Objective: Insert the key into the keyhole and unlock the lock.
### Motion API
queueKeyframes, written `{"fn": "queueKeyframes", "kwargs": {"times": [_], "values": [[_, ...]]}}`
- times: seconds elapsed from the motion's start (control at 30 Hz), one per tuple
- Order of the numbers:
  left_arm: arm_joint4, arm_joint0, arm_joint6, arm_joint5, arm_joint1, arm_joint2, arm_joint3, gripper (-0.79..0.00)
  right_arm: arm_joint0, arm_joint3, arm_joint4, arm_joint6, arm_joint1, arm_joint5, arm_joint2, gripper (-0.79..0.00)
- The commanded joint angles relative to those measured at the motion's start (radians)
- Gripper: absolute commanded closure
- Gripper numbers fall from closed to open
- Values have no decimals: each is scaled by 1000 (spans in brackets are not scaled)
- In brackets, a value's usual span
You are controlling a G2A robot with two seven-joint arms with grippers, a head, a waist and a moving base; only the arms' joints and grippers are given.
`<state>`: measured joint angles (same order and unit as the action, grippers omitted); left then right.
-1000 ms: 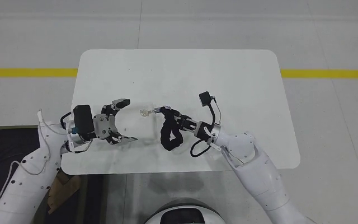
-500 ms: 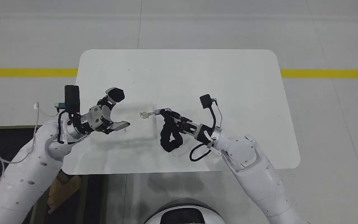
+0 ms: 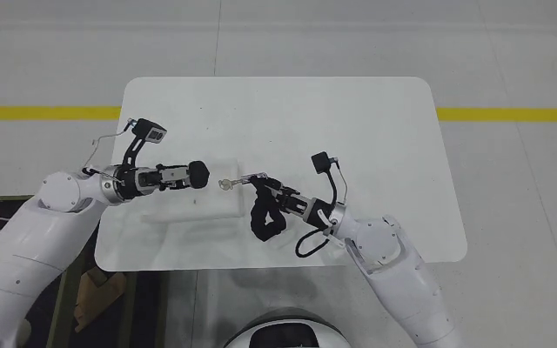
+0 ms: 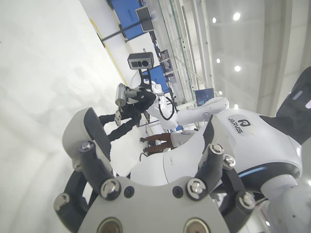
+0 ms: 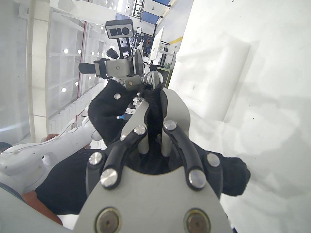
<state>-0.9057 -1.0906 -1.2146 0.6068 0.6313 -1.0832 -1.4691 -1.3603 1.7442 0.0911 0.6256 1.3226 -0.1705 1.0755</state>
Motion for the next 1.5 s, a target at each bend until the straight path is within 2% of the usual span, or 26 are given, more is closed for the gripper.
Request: {"fn": "queueKeyframes", "kwargs": {"times": [0.0, 0.1, 0.13, 0.27, 0.3, 0.37, 0.57, 0.63, 0.77, 0.8, 1.07, 1.17, 1.37, 1.47], "values": [[43, 4, 11, 10, 12, 15, -6, -449, 0, -1, 0, 0, 1, 1, 0, 0], [132, 2, 51, 50, 26, 33, 3, -585, 2, -4, 0, 0, 4, 1, -1, 0], [154, 2, 62, 61, 30, 39, 6, -600, 2, -6, -1, 0, 5, 0, -1, 0], [171, -3, 83, 82, 46, 62, 19, -576, 6, -12, -1, 4, 7, -1, -1, 0], [167, -1, 84, 82, 50, 64, 25, -536, 6, -13, -1, 4, 8, -3, -1, 0], [158, 2, 87, 86, 57, 69, 32, -403, 5, -15, -4, 4, 9, -5, 0, 0], [147, 10, 87, 86, 75, 76, 51, -271, 10, -23, 0, 6, 13, -3, 0, 0], [172, 11, 93, 91, 80, 78, 47, -256, 11, -25, -1, 6, 15, -1, 1, 0], [218, 10, 121, 120, 85, 73, 42, -102, 17, -29, -4, 11, 18, 6, 2, 0], [236, 10, 130, 129, 85, 70, 41, 0, 18, -30, -4, 12, 19, 7, 3, 0], [333, 2, 198, 197, 85, 56, 43, 0, 26, -36, -5, 14, 25, 12, 3, 0], [412, 3, 244, 243, 84, 50, 46, 0, 29, -37, -3, 16, 27, 14, 4, 0], [627, -16, 407, 405, 79, 42, 29, 0, 34, -40, 1, 20, 32, 19, 4, 0], [700, -28, 419, 405, 81, -4, -5, 0, 35, -42, 1, 23, 34, 23, 4, 0]]}}
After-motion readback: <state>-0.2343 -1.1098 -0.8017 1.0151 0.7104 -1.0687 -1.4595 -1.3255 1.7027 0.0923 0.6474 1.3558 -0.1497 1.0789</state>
